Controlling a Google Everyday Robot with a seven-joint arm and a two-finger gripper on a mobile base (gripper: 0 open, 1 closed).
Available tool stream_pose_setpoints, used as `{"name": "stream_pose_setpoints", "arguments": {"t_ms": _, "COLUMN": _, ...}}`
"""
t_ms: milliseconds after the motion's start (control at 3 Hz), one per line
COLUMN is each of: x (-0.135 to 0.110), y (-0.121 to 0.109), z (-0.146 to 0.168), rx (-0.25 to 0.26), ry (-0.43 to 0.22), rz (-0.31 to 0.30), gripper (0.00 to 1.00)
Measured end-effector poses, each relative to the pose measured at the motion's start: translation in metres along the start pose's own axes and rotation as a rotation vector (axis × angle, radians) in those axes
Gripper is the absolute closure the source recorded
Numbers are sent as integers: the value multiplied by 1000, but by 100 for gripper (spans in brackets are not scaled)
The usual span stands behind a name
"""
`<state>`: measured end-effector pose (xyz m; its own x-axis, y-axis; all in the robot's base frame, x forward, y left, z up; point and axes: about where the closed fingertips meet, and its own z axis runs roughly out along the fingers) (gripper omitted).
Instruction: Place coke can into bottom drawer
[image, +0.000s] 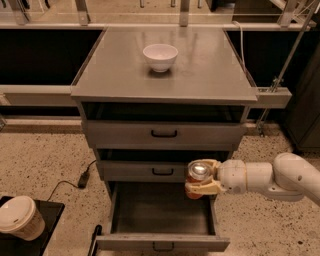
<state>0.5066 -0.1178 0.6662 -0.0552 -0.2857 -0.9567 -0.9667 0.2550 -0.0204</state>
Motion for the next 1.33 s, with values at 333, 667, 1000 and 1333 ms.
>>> {"name": "stream_pose_setpoints", "arguments": {"t_ms": 333, "x": 0, "y": 0, "z": 0, "rx": 0, "ry": 1, "rz": 0, "gripper": 100}}
{"name": "stream_pose_setpoints", "arguments": {"t_ms": 667, "x": 9, "y": 4, "z": 7, "rx": -11, "ry": 44, "rz": -3, "gripper": 100}}
{"name": "stream_pose_setpoints", "arguments": {"t_ms": 1000, "x": 57, "y": -9, "z": 29, "rx": -4, "ry": 69, "rz": 18, "gripper": 100}}
{"name": "stream_pose_setpoints", "arguments": {"t_ms": 1333, "x": 129, "y": -17, "z": 68, "rx": 29, "ry": 96, "rz": 45, "gripper": 100}}
